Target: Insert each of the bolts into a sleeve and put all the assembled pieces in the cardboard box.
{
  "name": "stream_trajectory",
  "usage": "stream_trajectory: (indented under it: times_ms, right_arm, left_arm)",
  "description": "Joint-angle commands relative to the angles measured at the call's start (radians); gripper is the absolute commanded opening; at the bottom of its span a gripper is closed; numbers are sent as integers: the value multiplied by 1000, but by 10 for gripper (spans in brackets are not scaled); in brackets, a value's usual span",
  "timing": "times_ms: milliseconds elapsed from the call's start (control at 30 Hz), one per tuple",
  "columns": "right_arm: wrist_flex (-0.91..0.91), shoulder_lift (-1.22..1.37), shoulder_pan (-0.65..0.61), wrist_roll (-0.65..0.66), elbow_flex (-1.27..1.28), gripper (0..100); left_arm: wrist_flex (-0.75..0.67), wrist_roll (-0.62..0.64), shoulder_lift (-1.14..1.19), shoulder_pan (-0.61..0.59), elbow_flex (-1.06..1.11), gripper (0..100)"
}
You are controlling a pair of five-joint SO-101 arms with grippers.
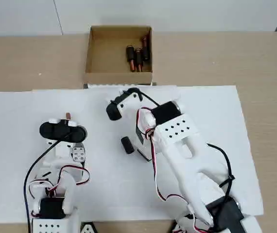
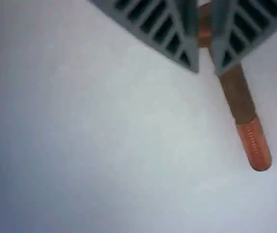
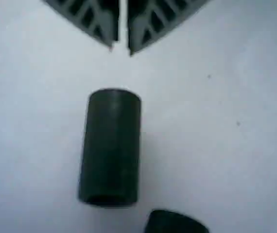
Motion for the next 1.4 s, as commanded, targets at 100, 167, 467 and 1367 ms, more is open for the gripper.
stream_trajectory:
  times_ms: [100, 167, 467, 1367]
  right_arm:
    - [-108, -36, -25, 12, 68, 128]
    - [-134, -36, -38, 12, 92, 164]
    - [-282, -33, -59, 12, 193, 169]
    - [-337, 193, -54, 12, 149, 2]
  left_arm:
    - [3, -6, -8, -2, -4, 6]
    - [3, -6, -8, -2, -4, 6]
    - [3, -6, -8, -2, -4, 6]
    - [3, -6, -8, -2, -4, 6]
